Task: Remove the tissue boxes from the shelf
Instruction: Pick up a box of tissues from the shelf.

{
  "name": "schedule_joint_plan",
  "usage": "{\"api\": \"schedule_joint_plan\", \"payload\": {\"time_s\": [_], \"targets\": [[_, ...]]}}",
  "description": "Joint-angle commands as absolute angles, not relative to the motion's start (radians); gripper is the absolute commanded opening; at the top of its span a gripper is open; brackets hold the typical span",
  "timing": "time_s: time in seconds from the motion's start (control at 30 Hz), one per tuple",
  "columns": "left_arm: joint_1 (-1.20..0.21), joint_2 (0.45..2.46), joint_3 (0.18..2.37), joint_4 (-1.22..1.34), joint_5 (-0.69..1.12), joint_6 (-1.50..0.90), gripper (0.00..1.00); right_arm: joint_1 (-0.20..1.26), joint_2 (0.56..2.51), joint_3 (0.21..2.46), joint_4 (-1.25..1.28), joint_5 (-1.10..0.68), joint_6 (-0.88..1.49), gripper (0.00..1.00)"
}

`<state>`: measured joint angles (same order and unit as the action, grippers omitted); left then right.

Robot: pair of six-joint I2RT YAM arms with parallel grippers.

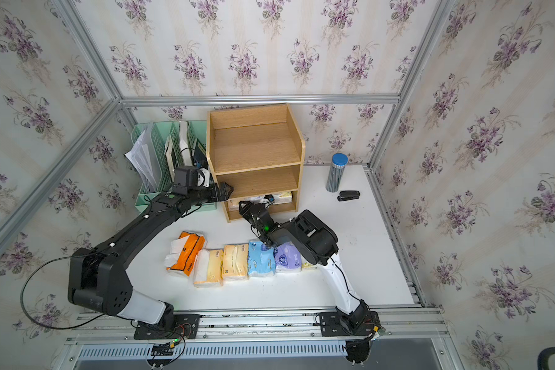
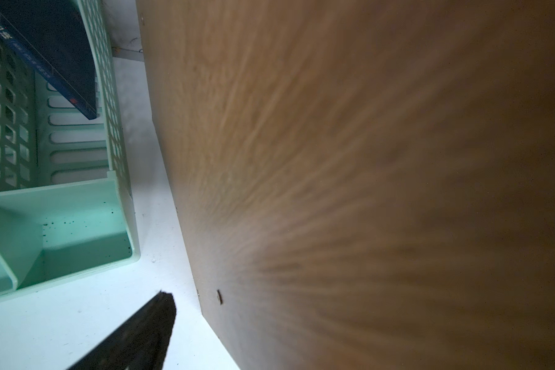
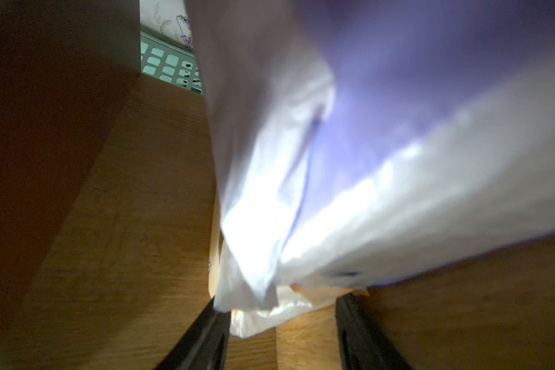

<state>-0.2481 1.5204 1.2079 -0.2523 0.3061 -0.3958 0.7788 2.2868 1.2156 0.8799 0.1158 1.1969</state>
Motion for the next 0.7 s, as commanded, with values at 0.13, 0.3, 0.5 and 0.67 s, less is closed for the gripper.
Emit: {"api": "schedule_joint_plan", "payload": {"time_s": [0.13, 0.3, 0.5, 0.67], "targets": [[-0.25, 1.496, 1.204, -0.259, 0.353, -0.344, 0.99, 0.785, 2.287, 1.232, 0.852, 0.127, 1.181, 0.29], [-0.25, 1.481, 1.2, -0.268, 0.351, -0.343, 0.99, 0.787, 2.249, 1.221, 0.813, 0.128, 1.145, 0.04], [-0.25, 1.466, 1.196, -0.273, 0.353, -0.355, 0.99, 0.794, 2.182, 1.147, 0.789, 0.109, 1.14, 0.0], [-0.25, 1.462, 1.203, -0.283, 0.353, -0.364, 0.99, 0.816, 2.128, 1.087, 0.734, 0.084, 1.136, 0.0]]}}
